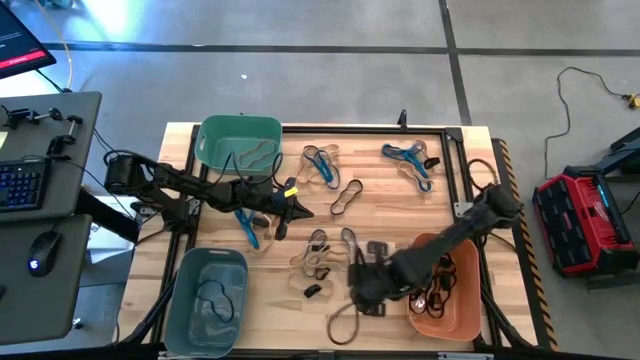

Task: Sort rubber bands into baskets
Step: Put the black rubber band into the orange bin

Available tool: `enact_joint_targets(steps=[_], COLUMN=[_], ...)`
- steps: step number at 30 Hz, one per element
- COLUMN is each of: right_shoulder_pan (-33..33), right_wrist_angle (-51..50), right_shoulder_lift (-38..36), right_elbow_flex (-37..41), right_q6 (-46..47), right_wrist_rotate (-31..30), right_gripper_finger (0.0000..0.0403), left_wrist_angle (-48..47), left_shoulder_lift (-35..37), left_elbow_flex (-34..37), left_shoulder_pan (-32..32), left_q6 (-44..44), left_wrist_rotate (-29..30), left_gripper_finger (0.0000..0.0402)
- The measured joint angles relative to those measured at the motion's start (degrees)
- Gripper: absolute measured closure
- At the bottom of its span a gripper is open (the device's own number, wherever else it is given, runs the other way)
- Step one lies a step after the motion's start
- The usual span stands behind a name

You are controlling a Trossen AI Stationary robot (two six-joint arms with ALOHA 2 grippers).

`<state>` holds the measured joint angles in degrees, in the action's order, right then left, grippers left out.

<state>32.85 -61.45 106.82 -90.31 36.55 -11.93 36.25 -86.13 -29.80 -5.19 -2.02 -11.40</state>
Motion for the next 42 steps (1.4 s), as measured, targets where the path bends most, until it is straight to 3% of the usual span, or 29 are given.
enact_joint_targets(steps=[6,12,16,20,29,34,38,42], right_shoulder_pan=[6.36,13.92,17.18,19.45,20.28,18.45,17.23,15.81], right_wrist_angle=[-18.53,-29.05,-28.49,-25.57,-5.38,-1.66,-1.56,-1.55], right_shoulder_lift=[-3.29,-4.41,-4.94,-8.16,-24.52,-30.57,-32.34,-32.35], right_elbow_flex=[-4.63,-4.5,-1.95,6.02,30.44,37.97,39.33,39.18], right_q6=[21.21,37.91,44.13,49.03,53.65,54.12,55.02,55.07], right_wrist_rotate=[-0.14,2.41,3.33,6.21,7.93,11.38,12.92,13.75], right_gripper_finger=[0.0401,0.0402,0.0402,0.0402,0.0403,0.04,0.0372,0.0317], left_wrist_angle=[0.0,0.02,0.04,0.04,-0.45,-0.68,-2.59,-10.49], left_shoulder_lift=[0.0,0.0,0.0,0.0,0.0,0.0,1.59,4.98], left_elbow_flex=[0.0,0.0,0.0,0.0,-0.02,-0.02,-0.22,-2.35], left_shoulder_pan=[-0.01,-0.02,-0.02,-0.04,-0.04,-0.04,-0.04,-0.02], left_q6=[-0.22,-0.59,0.03,0.33,0.44,0.02,-1.58,-3.14], left_wrist_rotate=[0.0,0.0,0.0,0.0,-0.36,-0.48,-0.48,-0.5], left_gripper_finger=[0.0401,0.0402,0.0402,0.0402,0.0402,0.0401,0.0401,0.0401])
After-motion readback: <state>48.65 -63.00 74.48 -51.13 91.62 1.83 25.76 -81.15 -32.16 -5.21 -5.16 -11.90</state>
